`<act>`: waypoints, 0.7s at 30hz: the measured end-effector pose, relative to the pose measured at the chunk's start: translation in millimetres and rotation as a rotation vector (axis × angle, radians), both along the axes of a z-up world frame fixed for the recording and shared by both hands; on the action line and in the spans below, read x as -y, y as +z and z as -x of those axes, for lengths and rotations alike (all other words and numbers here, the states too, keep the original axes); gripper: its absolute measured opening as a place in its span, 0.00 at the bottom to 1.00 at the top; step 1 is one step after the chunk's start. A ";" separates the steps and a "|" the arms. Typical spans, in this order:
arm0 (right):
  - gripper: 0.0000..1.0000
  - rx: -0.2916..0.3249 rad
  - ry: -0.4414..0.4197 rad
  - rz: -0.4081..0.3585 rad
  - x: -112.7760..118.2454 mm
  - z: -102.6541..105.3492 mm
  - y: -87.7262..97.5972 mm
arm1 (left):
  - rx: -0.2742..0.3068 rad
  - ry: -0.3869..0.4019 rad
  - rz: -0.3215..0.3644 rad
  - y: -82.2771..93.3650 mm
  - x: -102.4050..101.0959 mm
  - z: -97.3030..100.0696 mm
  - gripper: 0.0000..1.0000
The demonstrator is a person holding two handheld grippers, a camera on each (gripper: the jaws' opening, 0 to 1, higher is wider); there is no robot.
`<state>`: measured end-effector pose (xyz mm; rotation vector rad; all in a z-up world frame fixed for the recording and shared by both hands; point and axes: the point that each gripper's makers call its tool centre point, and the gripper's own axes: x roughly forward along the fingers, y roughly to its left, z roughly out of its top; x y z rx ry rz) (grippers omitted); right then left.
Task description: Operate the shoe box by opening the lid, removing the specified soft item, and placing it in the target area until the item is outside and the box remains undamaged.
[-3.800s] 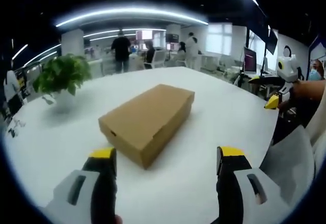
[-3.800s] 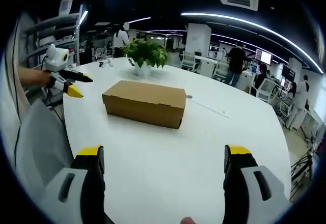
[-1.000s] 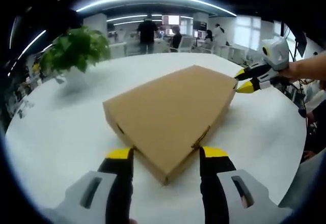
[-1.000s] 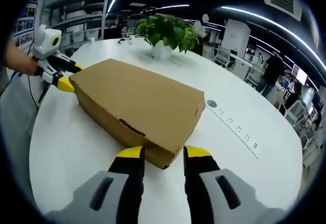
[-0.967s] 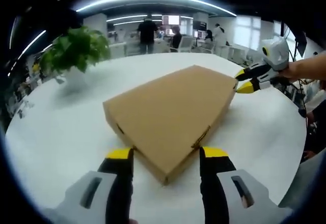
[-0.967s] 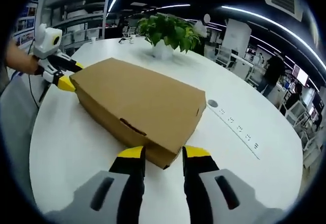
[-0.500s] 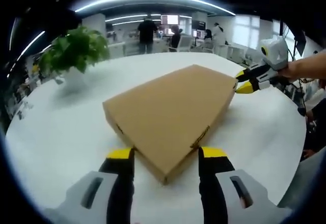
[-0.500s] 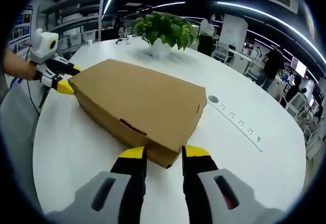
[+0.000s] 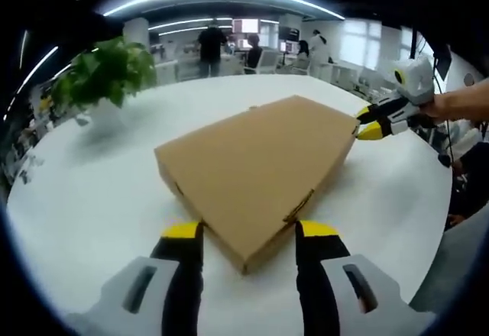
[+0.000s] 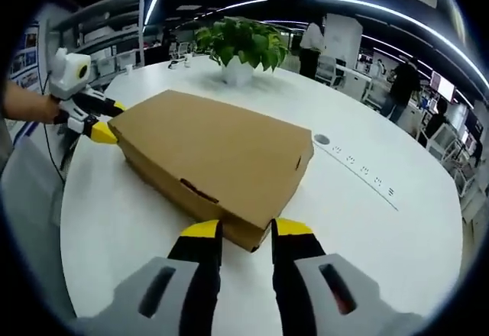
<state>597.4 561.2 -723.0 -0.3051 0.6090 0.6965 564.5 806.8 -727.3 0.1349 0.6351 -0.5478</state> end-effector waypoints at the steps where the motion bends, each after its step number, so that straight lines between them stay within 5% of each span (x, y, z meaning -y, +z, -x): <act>1: 0.22 -0.001 -0.004 -0.001 -1.1 2.8 0.1 | -0.004 -0.008 -0.001 0.1 -1.2 0.7 0.47; 21: 0.20 -0.013 -0.101 -0.008 -17.8 52.8 0.5 | -0.040 -0.140 -0.022 0.4 -20.3 18.5 0.46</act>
